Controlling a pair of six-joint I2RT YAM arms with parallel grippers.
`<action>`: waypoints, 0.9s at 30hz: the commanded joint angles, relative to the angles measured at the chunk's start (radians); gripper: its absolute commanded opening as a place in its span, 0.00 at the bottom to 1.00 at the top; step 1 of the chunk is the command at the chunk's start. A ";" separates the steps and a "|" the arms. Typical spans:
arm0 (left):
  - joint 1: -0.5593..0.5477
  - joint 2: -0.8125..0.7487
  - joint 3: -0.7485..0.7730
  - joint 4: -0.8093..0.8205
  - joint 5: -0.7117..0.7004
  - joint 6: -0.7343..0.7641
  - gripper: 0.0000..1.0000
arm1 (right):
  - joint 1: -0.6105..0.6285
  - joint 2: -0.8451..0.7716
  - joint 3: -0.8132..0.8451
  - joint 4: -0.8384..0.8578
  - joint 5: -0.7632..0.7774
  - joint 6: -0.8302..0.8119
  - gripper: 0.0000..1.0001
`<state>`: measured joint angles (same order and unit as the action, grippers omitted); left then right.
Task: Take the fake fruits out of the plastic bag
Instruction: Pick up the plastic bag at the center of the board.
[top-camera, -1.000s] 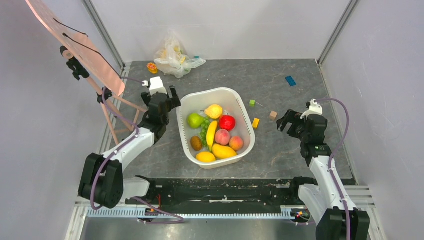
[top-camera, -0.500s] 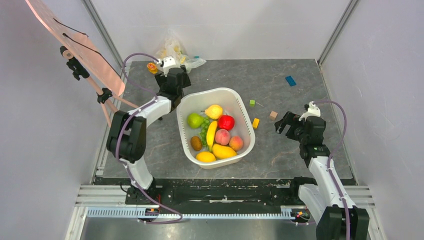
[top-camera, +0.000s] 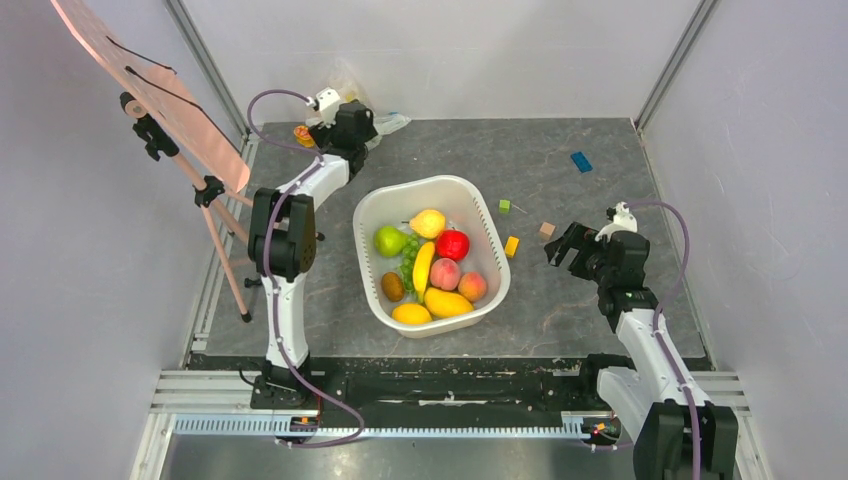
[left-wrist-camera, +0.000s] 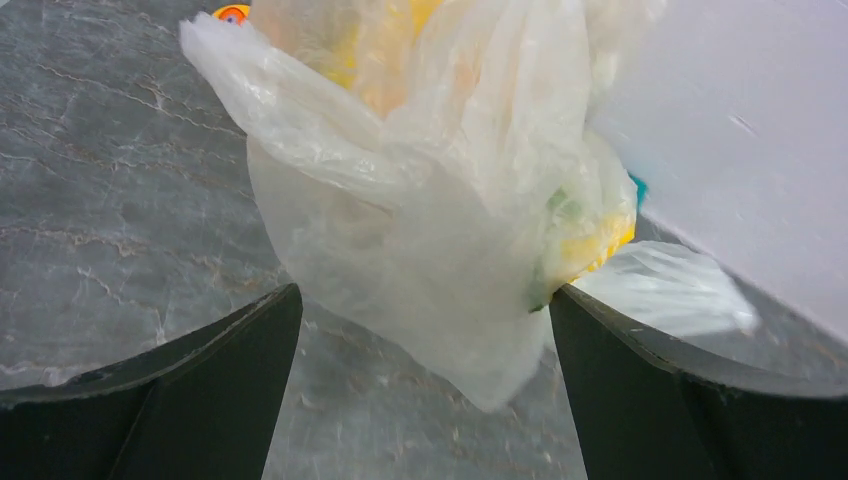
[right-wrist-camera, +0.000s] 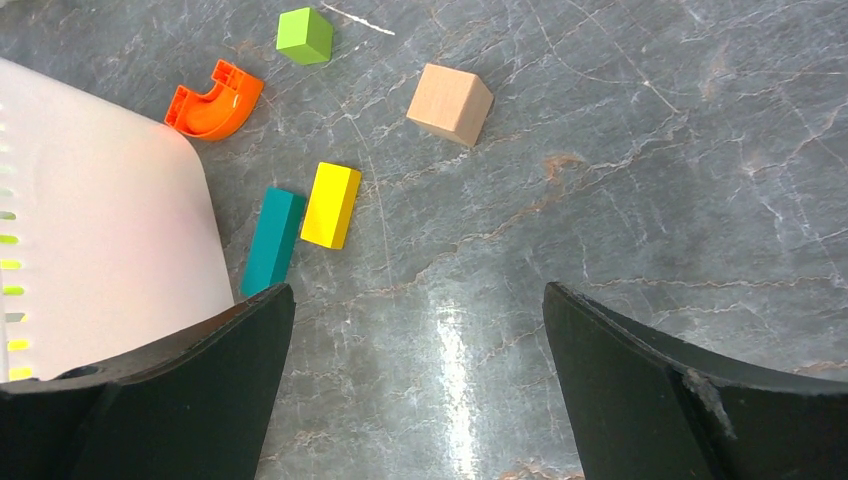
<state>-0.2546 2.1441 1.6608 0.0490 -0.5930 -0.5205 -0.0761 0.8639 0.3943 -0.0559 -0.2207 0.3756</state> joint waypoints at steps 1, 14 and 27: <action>0.054 0.089 0.147 -0.081 0.015 -0.107 1.00 | -0.002 0.015 0.000 0.048 -0.031 0.018 0.98; 0.076 0.233 0.339 -0.119 0.112 -0.115 0.40 | -0.002 0.018 0.011 0.040 -0.027 0.014 0.98; 0.045 -0.034 0.052 0.174 0.533 -0.141 0.02 | -0.002 -0.039 0.026 -0.005 -0.022 0.004 0.98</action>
<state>-0.1799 2.2696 1.7588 0.0505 -0.2493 -0.6228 -0.0761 0.8577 0.3943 -0.0502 -0.2390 0.3847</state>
